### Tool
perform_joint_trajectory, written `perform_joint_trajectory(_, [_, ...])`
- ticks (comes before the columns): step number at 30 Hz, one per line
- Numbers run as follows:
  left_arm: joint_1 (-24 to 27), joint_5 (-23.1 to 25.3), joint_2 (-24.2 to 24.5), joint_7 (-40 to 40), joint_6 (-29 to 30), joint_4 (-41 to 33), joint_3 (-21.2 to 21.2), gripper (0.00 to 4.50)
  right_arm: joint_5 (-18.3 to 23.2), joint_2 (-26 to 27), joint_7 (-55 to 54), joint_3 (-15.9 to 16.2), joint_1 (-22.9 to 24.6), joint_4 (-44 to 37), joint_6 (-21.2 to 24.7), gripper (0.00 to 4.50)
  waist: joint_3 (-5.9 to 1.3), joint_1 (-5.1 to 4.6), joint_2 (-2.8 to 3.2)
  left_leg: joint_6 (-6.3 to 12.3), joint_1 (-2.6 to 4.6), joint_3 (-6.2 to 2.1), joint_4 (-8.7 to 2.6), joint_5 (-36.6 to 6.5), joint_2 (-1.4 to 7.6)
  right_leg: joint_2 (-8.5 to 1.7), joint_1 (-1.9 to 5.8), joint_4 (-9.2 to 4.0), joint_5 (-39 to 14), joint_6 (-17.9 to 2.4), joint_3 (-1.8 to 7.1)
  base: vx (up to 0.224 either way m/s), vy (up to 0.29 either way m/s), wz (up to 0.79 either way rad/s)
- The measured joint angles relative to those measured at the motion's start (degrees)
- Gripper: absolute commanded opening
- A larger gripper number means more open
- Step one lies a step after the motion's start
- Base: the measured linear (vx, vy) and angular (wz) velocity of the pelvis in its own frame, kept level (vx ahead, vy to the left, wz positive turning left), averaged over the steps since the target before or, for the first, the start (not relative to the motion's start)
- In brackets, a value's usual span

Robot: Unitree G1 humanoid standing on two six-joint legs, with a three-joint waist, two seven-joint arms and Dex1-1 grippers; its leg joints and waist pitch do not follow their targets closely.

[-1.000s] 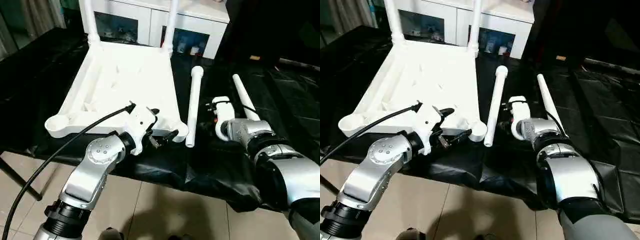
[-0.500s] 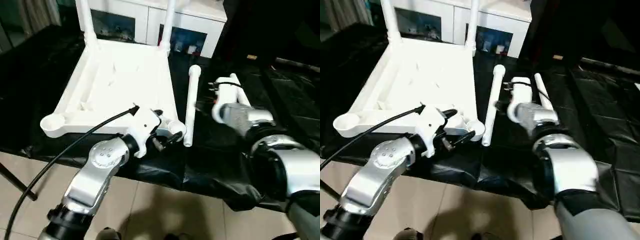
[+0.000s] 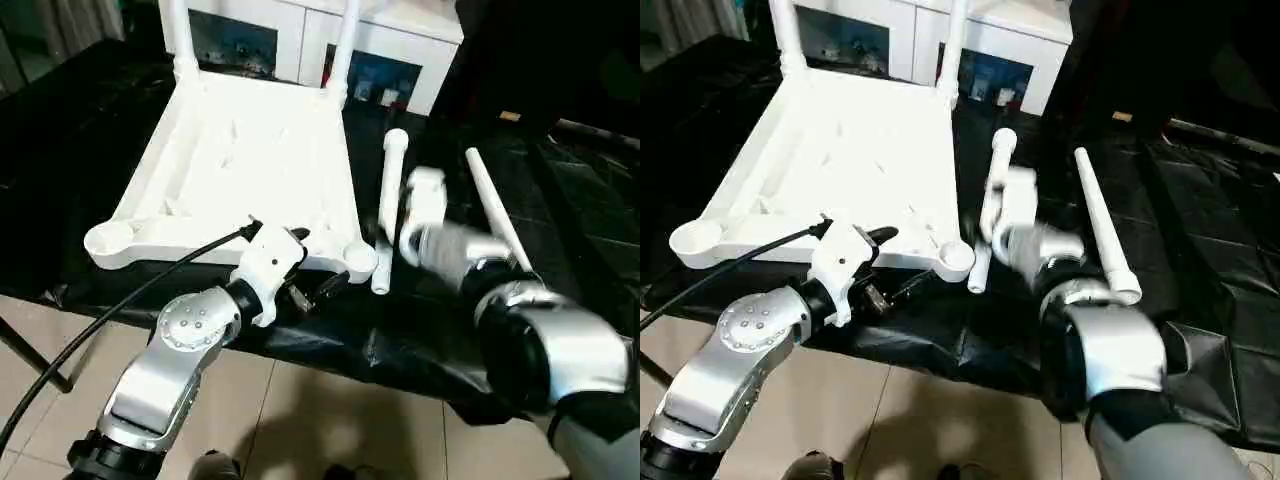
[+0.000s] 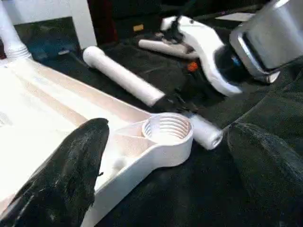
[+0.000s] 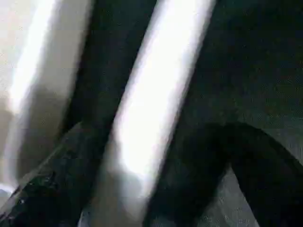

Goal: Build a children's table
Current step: Pick table leg

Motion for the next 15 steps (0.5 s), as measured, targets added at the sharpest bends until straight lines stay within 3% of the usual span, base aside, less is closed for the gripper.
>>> perform_joint_trajectory(7, [0.0, -0.01, 0.56, 0.07, 0.59, -0.94, 1.13, 4.5, 0.19, -0.25, 0.69, -0.62, 0.01, -0.52, 2.08, 4.24, 0.02, 0.0, -0.35, -0.01, 0.07, 0.0, 0.01, 0.0, -0.01, 0.0, 0.08, -0.03, -0.02, 0.01, 0.02, 0.0, 0.0, 0.0])
perform_joint_trajectory(8, [0.0, -0.02, 0.6, 0.06, 0.62, -0.94, 1.15, 4.5, 0.32, -0.28, 0.5, -1.08, 0.02, -0.54, 2.13, 3.99, 0.02, 0.0, -0.36, -0.01, 0.07, 0.0, 0.01, 0.0, -0.01, 0.0, 0.08, -0.03, -0.02, 0.01, 0.02, 0.0, 0.0, 0.0])
perform_joint_trajectory(10, [0.0, -0.1, 0.64, -0.04, 0.66, -0.94, 1.15, 4.5, 0.92, -0.49, 0.11, -1.93, 0.03, -0.54, 2.19, 3.9, 0.05, 0.08, -0.31, -0.01, 0.07, 0.0, 0.01, 0.0, -0.01, 0.0, 0.08, -0.02, -0.01, 0.0, 0.02, 0.0, 0.0, 0.0])
perform_joint_trajectory(15, [-0.05, -2.03, 1.65, -3.7, 1.63, -0.91, 0.52, 4.5, 5.33, -1.69, 0.13, -7.14, 0.24, -0.54, 2.5, 3.48, 0.04, 0.23, 0.76, -0.01, 0.19, 0.0, 0.04, 0.0, -0.01, 0.0, 0.19, 0.02, 0.04, -0.08, 0.03, 0.0, 0.0, 0.0])
